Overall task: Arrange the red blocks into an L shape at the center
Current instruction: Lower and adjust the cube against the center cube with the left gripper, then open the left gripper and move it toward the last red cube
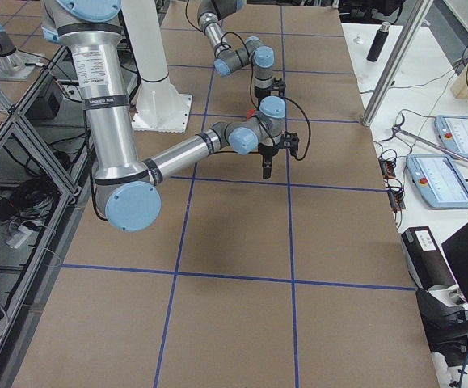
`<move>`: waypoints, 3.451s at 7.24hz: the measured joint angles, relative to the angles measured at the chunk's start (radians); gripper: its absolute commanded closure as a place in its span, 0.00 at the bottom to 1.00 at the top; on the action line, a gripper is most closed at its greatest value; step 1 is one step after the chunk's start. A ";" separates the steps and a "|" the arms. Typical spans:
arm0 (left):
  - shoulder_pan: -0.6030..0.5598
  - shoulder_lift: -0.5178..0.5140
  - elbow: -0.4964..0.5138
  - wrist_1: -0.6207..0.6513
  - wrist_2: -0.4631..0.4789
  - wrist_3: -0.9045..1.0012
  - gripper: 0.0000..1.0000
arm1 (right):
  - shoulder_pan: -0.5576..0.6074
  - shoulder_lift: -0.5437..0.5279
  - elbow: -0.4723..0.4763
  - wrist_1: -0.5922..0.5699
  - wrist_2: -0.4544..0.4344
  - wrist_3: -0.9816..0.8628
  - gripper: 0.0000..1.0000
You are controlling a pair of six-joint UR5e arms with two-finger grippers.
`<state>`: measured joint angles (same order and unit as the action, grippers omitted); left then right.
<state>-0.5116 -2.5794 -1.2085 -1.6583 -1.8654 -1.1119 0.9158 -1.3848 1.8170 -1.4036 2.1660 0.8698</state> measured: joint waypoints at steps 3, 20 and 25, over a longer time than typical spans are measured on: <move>-0.002 -0.007 0.008 -0.007 0.002 -0.004 1.00 | 0.000 -0.001 -0.002 0.000 -0.001 0.000 0.00; 0.006 -0.037 0.017 -0.003 0.002 -0.076 0.01 | 0.001 -0.002 0.002 0.000 0.000 0.001 0.00; -0.166 0.426 -0.519 0.040 -0.093 0.075 0.01 | 0.004 -0.001 0.005 0.000 -0.001 0.000 0.00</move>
<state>-0.6775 -2.1533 -1.7273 -1.6187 -1.9586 -1.0368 0.9198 -1.3857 1.8216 -1.4036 2.1646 0.8701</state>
